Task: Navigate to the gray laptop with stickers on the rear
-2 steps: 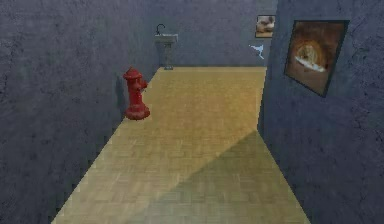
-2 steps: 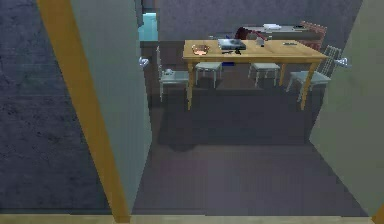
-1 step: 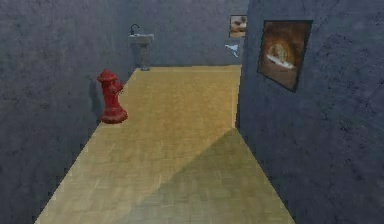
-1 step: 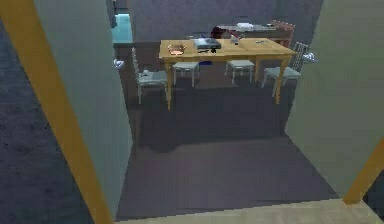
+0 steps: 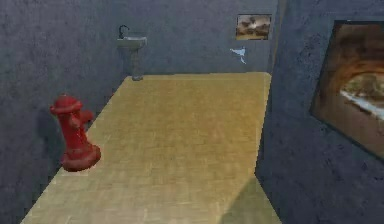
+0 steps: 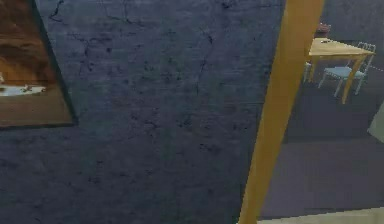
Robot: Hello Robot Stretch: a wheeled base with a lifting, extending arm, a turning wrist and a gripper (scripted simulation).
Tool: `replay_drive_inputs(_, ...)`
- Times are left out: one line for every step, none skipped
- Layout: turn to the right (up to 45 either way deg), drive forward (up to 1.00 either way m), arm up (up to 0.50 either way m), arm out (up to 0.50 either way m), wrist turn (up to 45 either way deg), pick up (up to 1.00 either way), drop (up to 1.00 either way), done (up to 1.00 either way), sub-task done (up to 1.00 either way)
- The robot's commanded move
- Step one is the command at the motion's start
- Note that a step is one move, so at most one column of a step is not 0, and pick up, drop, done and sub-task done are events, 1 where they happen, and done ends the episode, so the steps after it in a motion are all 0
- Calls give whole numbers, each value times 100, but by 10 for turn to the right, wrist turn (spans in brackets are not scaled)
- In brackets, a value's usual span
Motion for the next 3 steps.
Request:
replay_drive_inputs(0,100,0,0,0,0,0,0,0)
replay_drive_inputs(0,70,0,0,0,0,0,0,0)
replay_drive_inputs(330,0,0,0,0,0,0,0,0)
